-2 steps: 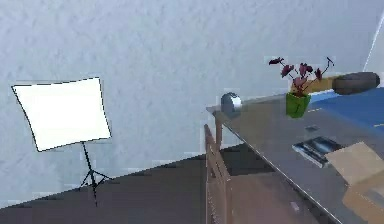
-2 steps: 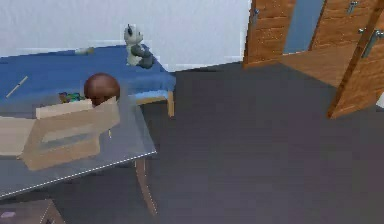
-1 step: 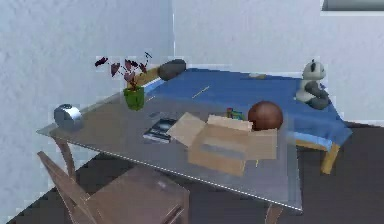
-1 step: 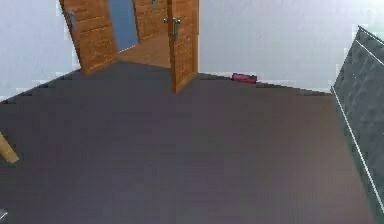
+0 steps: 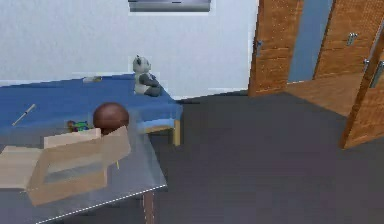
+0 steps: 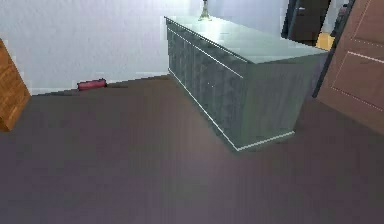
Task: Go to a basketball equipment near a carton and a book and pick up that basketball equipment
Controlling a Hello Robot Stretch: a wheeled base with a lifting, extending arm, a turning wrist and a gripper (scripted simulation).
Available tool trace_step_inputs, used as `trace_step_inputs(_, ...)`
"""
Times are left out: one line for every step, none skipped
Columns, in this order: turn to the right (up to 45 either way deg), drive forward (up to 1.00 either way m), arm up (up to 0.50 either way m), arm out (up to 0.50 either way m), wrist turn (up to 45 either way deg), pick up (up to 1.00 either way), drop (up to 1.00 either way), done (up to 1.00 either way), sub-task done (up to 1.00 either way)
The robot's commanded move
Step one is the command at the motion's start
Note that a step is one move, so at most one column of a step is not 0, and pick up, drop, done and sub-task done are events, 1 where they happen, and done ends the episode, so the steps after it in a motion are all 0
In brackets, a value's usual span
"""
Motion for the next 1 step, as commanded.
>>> trace_step_inputs(30.0, 0.0, 0.0, 0.0, 0.0, 0.0, 0.0, 0.0, 0.0)
